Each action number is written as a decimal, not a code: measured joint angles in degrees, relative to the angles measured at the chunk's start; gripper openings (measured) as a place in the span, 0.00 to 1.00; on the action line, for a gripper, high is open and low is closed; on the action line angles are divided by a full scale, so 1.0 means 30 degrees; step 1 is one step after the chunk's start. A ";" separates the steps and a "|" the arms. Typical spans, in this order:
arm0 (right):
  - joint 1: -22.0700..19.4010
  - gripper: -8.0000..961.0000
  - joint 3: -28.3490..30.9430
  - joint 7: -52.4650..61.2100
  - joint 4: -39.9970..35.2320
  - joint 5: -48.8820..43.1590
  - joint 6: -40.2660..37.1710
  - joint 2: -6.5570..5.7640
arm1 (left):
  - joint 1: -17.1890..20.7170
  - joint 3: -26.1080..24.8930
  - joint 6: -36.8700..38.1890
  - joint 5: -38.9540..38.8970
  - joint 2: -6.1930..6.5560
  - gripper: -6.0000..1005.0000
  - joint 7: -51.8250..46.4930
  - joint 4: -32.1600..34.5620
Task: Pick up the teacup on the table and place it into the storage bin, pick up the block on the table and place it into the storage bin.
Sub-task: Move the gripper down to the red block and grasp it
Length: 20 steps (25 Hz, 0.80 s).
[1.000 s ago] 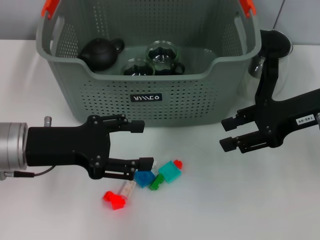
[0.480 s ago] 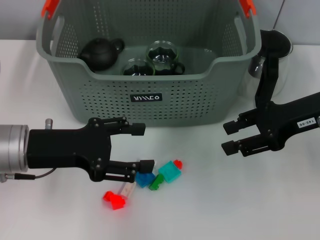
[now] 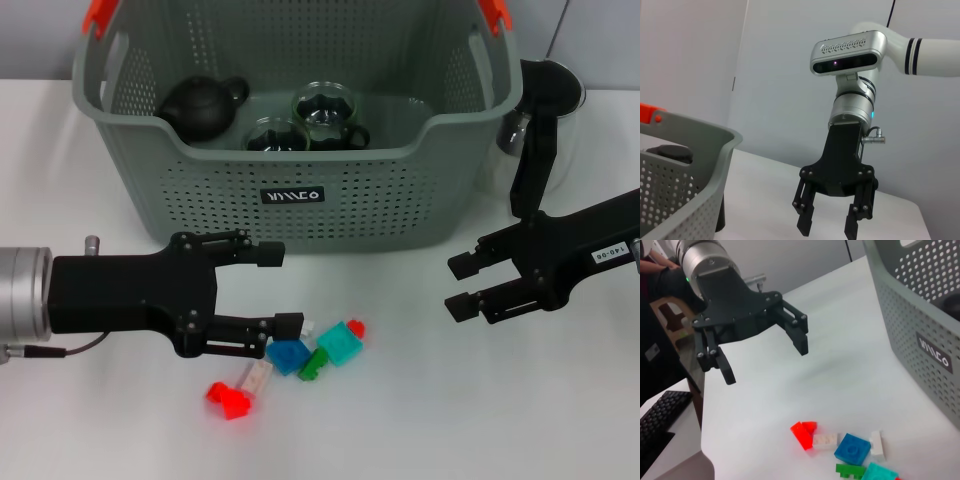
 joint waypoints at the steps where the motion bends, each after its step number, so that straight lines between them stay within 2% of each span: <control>1: 0.0029 0.67 -0.0045 0.0002 -0.0001 -0.0003 0.0000 0.0001 | -0.0015 -0.0008 0.0019 -0.0003 0.0022 0.85 -0.0027 0.0039; 8: 0.0560 0.67 -0.0468 0.0461 -0.0027 -0.0157 0.0039 0.0174 | -0.0049 -0.0011 0.0103 0.0024 0.0070 0.85 0.0342 0.0160; 20: 0.1779 0.67 -0.0617 0.0840 -0.0028 -0.1907 0.0511 0.0707 | 0.0175 -0.0011 0.0820 0.0301 0.0616 0.85 0.0722 0.0163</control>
